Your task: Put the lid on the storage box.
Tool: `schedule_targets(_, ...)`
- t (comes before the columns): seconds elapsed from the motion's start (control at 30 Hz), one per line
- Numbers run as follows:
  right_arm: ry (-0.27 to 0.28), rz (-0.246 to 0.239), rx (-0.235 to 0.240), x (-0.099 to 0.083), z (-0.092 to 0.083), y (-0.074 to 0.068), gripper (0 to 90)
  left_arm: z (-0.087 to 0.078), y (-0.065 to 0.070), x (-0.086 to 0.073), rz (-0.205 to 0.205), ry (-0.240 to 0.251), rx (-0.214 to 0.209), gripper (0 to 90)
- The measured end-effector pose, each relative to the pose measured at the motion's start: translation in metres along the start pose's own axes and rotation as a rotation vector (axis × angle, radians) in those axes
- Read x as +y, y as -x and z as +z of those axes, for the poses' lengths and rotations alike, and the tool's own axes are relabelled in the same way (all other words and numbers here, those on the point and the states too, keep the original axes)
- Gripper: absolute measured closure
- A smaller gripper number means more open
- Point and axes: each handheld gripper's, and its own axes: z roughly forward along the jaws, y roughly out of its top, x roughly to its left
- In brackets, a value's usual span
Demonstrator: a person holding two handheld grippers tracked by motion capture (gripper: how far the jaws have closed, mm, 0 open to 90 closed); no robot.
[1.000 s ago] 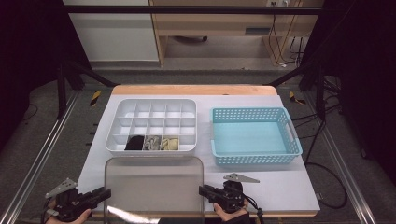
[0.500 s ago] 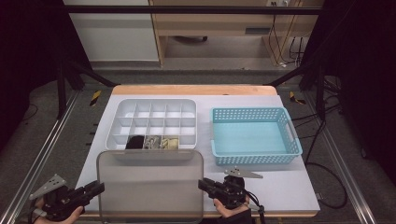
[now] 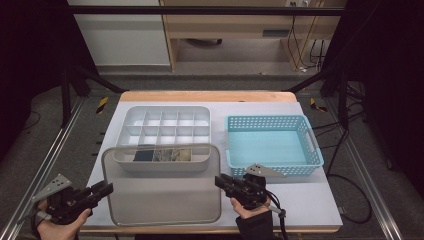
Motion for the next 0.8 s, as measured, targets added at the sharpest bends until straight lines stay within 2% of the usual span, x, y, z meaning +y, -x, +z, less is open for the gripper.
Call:
schedule_targets(0.27,0.03,-0.02,-0.005,0.018,-0.001,-0.001,71.7,0.004,0.001,0.021,0.025,0.024,0.01,65.0)
schedule_targets(0.8,0.091,-0.06,-0.026,0.06,0.01,0.005,70.6,0.018,-0.006,0.066,0.062,0.075,0.027,63.7)
